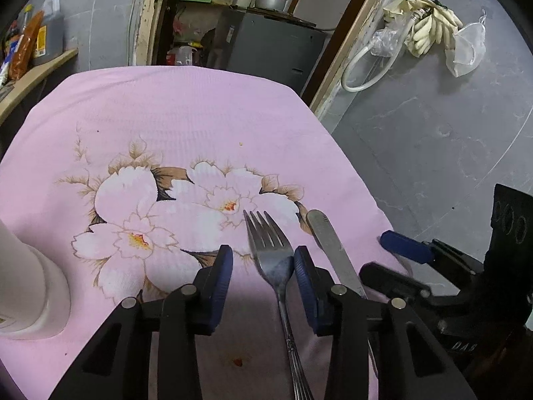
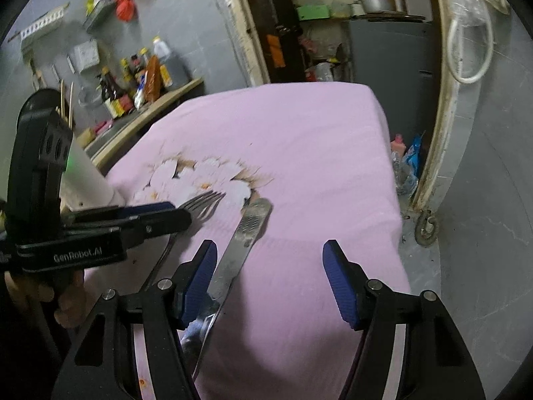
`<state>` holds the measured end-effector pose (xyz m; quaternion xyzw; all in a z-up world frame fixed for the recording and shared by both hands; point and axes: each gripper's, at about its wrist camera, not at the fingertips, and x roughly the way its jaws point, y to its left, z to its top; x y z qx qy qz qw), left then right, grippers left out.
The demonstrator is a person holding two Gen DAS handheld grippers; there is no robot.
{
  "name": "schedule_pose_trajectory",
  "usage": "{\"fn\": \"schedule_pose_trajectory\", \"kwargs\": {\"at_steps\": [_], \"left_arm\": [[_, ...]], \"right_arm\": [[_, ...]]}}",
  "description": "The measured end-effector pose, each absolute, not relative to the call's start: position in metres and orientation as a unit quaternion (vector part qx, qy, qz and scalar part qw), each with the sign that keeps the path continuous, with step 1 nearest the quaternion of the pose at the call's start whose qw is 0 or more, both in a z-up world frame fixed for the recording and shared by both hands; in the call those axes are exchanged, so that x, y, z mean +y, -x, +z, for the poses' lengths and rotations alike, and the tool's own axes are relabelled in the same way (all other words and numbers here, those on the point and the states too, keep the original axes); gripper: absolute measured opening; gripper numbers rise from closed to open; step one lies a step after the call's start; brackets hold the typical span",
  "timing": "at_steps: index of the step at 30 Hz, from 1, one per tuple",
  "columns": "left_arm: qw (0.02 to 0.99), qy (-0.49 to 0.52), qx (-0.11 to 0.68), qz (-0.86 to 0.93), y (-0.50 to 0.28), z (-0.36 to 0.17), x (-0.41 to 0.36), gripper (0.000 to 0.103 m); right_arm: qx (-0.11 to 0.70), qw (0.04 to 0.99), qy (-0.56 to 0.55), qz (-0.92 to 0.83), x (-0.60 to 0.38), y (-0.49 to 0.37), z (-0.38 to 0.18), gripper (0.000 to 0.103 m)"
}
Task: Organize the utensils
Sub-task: 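Close the left tool on the silver fork while the right tool grasps the silver knife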
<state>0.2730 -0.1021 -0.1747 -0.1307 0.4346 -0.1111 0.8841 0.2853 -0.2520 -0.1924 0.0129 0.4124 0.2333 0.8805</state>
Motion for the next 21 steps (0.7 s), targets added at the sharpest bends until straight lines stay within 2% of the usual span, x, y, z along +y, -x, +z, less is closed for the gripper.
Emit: {"fn": "schedule_pose_trajectory", "kwargs": {"at_steps": [15,21], "left_arm": [[0.879,0.147,0.437,-0.120,-0.277,-0.175,-0.098,0.034],[0.874,0.148,0.444,-0.134,-0.281,-0.175,-0.100,0.029]], "right_arm": [[0.435,0.869,0.082,0.220,-0.235,-0.276,-0.189,0.060],[0.440,0.870,0.092,0.204,-0.241,-0.271,-0.183,0.049]]}}
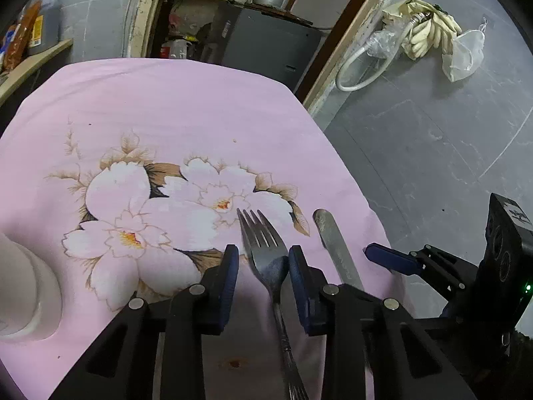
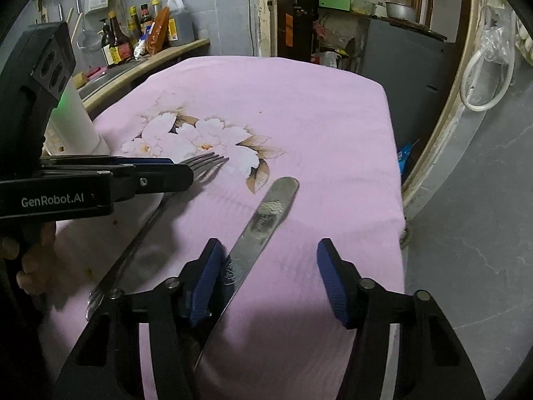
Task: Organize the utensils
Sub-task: 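Close the left tool on the silver fork while the right tool grasps the silver knife, then lift the fork and knife and carry both above the white basket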
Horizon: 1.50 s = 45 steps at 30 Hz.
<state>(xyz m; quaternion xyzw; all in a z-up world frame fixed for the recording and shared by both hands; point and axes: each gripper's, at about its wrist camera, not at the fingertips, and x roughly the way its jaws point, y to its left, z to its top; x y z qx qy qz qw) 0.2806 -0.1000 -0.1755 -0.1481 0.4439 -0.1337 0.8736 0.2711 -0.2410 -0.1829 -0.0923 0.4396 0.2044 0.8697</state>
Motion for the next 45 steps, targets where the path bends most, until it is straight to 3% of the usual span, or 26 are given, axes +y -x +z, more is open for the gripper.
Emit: {"fn": "schedule_pose_trajectory", "kwargs": {"at_steps": [7,12,17,19,31,45], "left_arm": [[0.861,0.149,0.462,-0.153,-0.291,-0.177,-0.104,0.028],[0.853,0.150,0.474,-0.161,-0.299,-0.179,-0.105,0.026],[0.850,0.144,0.482,-0.156,-0.303,-0.180,-0.107,0.014],[0.849,0.147,0.483,-0.154,-0.304,-0.181,-0.105,0.011],[0.848,0.155,0.483,-0.156,-0.300,-0.180,-0.105,0.005],[0.888,0.128,0.408,-0.169,-0.258,-0.125,-0.096,0.004]], "right_arm": [[0.460,0.859,0.031,0.223,-0.259,-0.285,-0.187,0.029],[0.471,0.844,-0.007,0.255,-0.271,-0.300,-0.191,0.020],[0.482,0.835,-0.048,0.262,-0.273,-0.311,-0.198,0.017],[0.488,0.829,-0.055,0.269,-0.267,-0.314,-0.201,0.009],[0.519,0.813,-0.071,0.252,-0.247,-0.324,-0.206,0.006],[0.416,0.881,-0.111,0.198,-0.249,-0.272,-0.150,0.001]]}}
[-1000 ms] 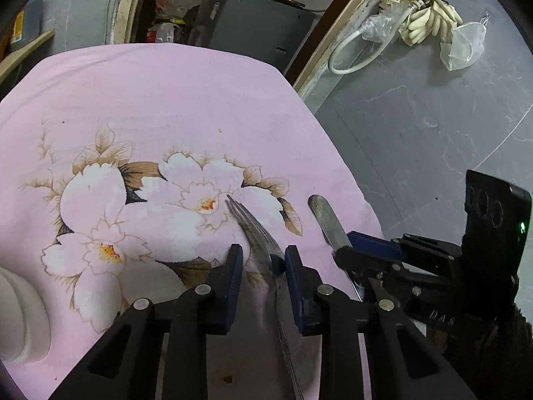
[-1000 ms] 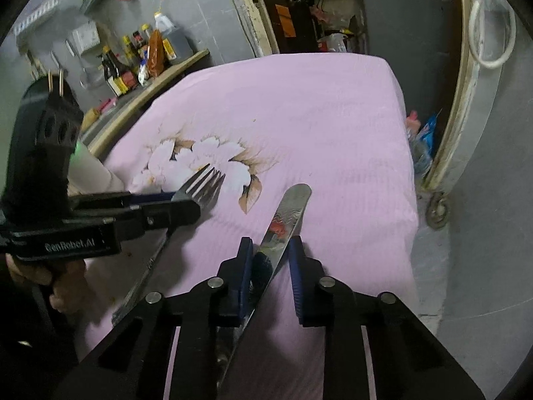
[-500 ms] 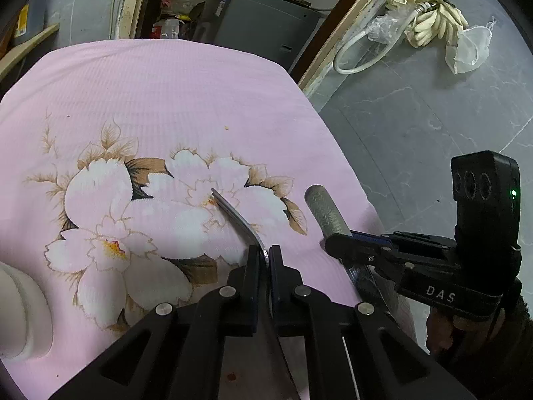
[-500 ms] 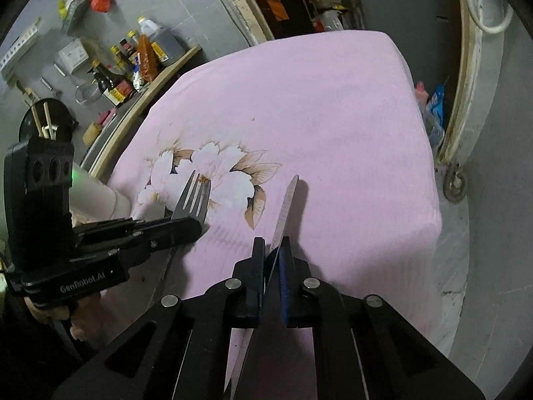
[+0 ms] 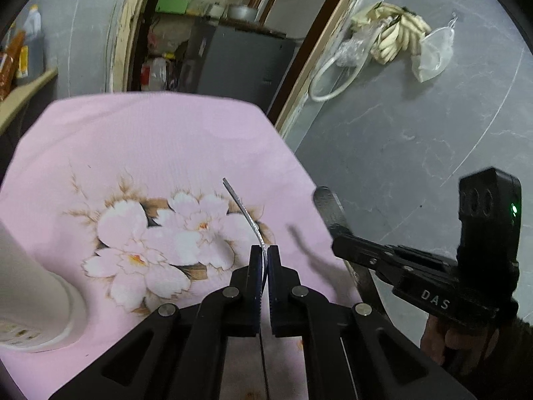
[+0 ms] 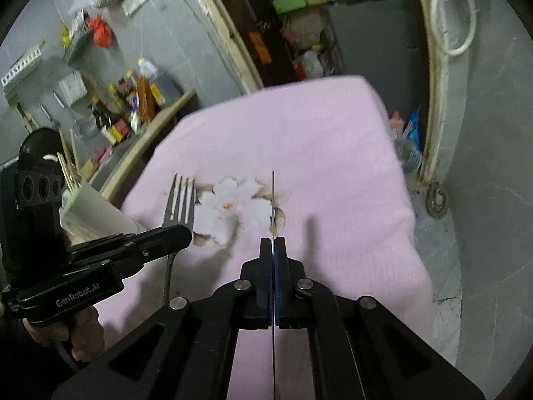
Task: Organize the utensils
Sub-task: 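Lift the fork and knife and carry both above the white basket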
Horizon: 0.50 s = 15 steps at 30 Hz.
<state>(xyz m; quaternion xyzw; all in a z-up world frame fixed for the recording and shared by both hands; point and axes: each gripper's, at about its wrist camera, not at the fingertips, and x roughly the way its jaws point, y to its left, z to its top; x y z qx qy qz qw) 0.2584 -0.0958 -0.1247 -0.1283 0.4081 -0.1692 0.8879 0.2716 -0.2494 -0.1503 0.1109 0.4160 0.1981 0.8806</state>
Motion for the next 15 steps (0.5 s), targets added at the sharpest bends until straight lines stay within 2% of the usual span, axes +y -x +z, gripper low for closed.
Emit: {"fn": "schedule_pose_trajectory", "kwargs": {"at_steps": [15], "left_arm": [[0.923,0.130,0.315,-0.178,-0.205,-0.029,-0.039,0.003]], "right_arm": [[0.285,0.928,-0.148,0.190,-0.218,-0.216,-0.060,0.001]]}}
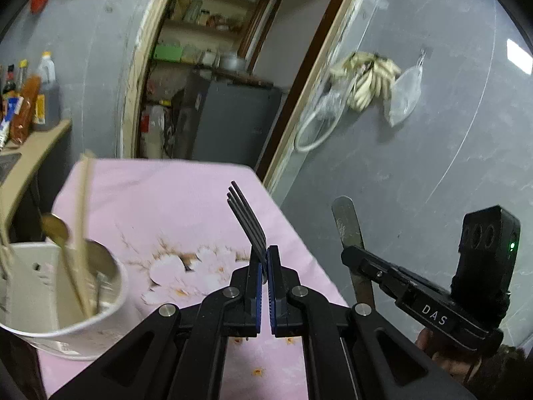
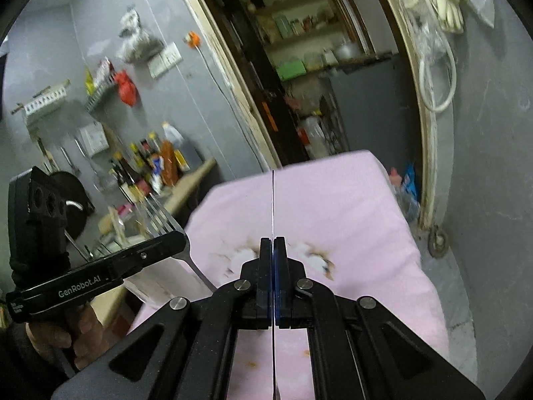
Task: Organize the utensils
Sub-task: 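Lift the fork and knife and carry both above the white basket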
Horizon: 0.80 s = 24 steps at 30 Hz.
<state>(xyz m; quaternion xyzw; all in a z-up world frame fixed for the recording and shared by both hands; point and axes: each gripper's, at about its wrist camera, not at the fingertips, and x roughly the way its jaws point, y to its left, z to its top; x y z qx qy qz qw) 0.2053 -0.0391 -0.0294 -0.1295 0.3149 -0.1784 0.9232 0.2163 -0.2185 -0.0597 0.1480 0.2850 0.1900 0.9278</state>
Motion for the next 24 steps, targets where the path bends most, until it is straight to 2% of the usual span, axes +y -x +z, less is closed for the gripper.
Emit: {"fn": "schedule_pose_trajectory", "kwargs": {"at_steps": [8,19,24], "left_arm": [[0.937,0.135,0.274,-0.171,-0.184,0.010,0.012,0.003],[0.953,0.132,0.243,-0.123,-0.155,0.047,0.085,0.003],[0.960,0.135,0.229,-0.085,-0.149,0.057,0.115,0.003]], "right_arm": [[0.225,0.933,-0.160,0.231,-0.176,-0.206,-0.027,0.001],[0.092,0.927,-0.149,0.331,-0.095,-0.211,0.014,0.001],[0.065,0.923,-0.151,0.348,-0.063,-0.221,0.022,0.001]]}}
